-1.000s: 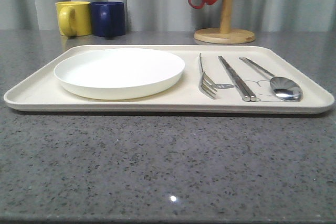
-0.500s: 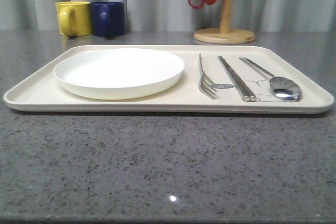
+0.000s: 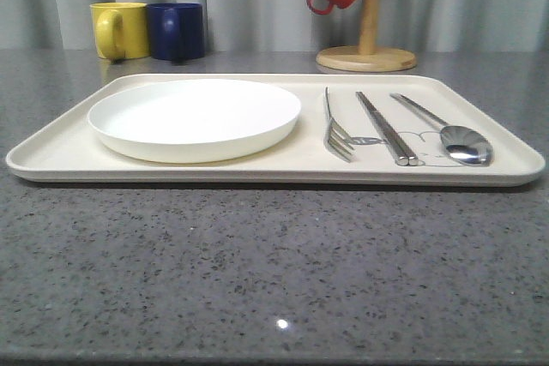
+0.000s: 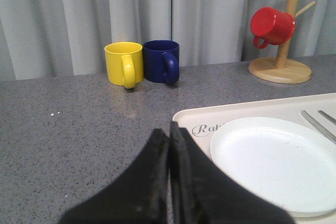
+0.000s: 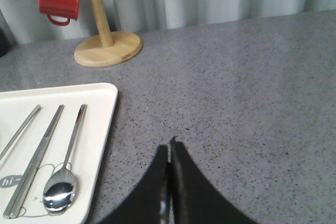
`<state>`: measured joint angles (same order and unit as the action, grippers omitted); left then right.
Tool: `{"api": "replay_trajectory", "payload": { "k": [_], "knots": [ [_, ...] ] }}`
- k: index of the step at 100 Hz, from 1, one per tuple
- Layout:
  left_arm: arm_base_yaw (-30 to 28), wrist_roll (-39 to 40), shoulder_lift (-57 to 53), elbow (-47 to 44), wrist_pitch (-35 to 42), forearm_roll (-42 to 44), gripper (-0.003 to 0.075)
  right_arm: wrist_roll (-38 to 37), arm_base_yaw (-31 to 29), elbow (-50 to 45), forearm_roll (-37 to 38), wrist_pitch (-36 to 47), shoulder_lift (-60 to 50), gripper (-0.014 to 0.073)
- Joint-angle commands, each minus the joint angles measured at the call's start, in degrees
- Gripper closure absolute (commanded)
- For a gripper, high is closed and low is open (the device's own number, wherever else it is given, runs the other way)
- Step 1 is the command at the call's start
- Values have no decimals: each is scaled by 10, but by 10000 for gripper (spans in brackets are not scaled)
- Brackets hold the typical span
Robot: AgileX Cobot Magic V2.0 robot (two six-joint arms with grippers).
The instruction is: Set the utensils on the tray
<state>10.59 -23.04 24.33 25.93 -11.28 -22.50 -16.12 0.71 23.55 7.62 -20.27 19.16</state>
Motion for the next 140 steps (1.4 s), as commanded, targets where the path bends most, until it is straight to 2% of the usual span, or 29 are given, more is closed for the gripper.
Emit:
{"api": "replay_trajectory", "payload": {
  "k": [1,48,73,140],
  "knots": [
    [3,5,3,17,40,-4,738,2,-8,-17,-5,75,-37,671],
    [3,5,3,17,40,-4,738,3,-8,-182,-24,169,-209,671],
    [3,5,3,17,39,-4,738,17,-8,-239,-32,236,-210,671],
    [3,5,3,17,39,-4,738,19,-7,-241,-32,242,-210,671]
  ]
}}
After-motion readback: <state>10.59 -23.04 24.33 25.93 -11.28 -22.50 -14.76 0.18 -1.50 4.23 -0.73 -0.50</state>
